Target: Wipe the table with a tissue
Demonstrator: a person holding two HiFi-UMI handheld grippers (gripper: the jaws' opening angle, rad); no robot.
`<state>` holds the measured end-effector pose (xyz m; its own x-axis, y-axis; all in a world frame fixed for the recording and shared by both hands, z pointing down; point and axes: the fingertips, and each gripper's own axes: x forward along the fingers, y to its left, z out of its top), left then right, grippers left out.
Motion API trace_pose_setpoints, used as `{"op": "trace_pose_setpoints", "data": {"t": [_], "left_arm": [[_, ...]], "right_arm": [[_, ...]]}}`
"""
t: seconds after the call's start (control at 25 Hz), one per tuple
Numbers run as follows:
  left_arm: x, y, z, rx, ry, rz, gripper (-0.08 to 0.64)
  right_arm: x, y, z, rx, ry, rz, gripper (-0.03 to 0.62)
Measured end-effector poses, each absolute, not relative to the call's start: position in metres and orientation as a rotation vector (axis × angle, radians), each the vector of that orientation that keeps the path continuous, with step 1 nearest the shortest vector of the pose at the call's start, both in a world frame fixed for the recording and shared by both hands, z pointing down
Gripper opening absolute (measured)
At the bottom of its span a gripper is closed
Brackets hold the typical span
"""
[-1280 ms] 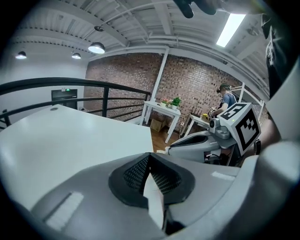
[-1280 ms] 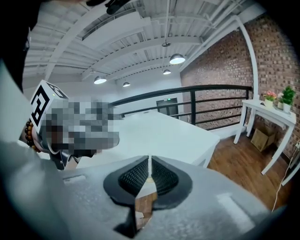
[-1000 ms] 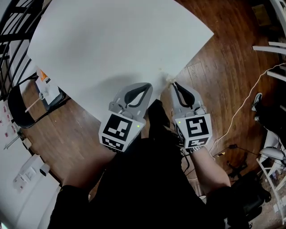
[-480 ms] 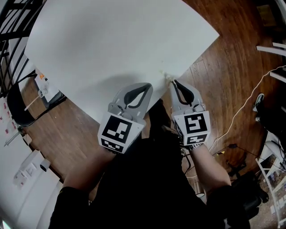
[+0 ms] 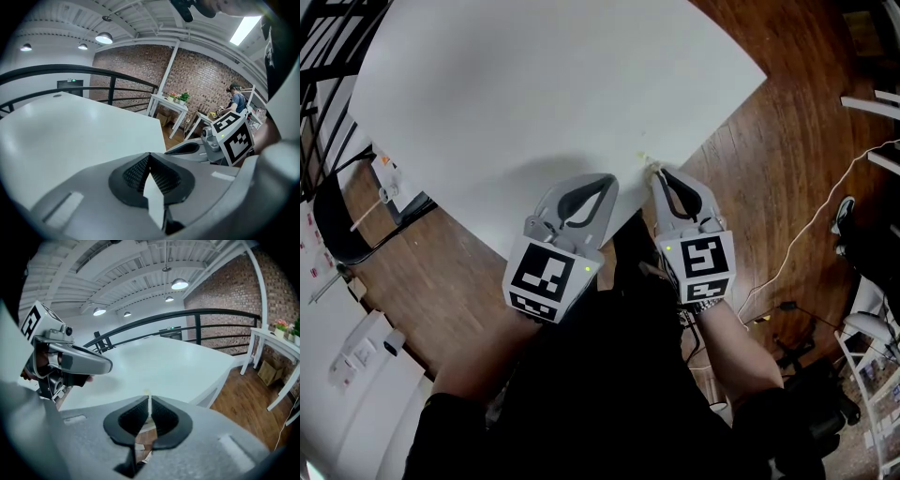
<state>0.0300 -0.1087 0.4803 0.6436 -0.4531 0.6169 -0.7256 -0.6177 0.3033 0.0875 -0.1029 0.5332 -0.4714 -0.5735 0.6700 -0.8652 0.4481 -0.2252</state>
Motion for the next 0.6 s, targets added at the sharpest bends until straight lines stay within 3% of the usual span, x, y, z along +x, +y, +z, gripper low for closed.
{"op": "trace_pose_setpoints", "data": {"t": [0.6], "left_arm": [[0.024,-0.118,0.482,2.305,-0.939,0.673,0.015]], "right_arm": [[0.069,-0.116,0.533,1.148,-2.229,0.752,0.009]]}}
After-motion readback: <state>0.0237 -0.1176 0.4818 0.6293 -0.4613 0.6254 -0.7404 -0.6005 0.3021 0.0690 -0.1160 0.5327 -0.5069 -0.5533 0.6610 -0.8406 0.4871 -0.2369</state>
